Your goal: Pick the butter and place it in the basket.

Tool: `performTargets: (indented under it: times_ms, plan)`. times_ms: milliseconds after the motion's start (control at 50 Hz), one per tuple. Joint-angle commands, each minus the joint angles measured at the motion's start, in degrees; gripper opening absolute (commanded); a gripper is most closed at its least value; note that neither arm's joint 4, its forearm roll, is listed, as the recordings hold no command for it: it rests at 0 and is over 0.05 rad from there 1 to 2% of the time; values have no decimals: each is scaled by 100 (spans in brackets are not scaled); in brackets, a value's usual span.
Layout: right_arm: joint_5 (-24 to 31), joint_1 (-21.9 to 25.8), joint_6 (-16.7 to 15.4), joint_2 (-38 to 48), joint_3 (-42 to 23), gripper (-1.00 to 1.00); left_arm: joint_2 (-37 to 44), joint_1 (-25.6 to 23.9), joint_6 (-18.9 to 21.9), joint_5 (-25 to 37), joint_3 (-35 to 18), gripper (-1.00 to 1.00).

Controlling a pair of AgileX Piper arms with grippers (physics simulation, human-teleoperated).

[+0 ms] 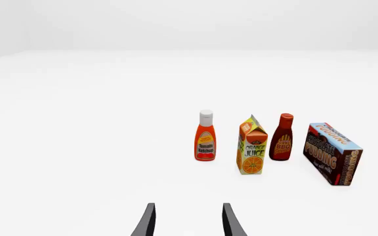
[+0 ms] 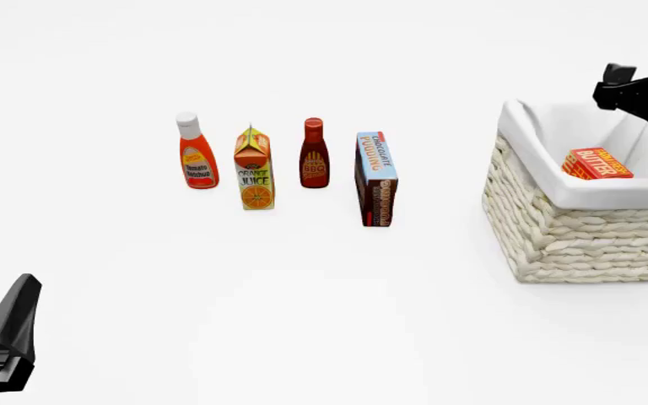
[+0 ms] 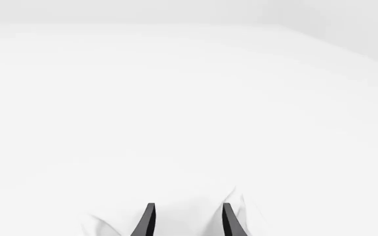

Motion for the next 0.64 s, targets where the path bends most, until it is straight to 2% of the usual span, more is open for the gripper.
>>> performTargets:
  times_ms: [20, 240, 460, 640]
  plan:
    - [42, 58, 11, -248, 76, 100, 0, 0, 0, 0, 0, 100]
    - [302, 208, 217, -1142, 266, 100, 0, 0, 0, 0, 0, 100]
    - [1349, 541, 791, -3096, 186, 100, 0, 0, 0, 0, 0, 100]
    - [1848, 583, 995, -3792, -10, 100, 0, 0, 0, 0, 0, 100]
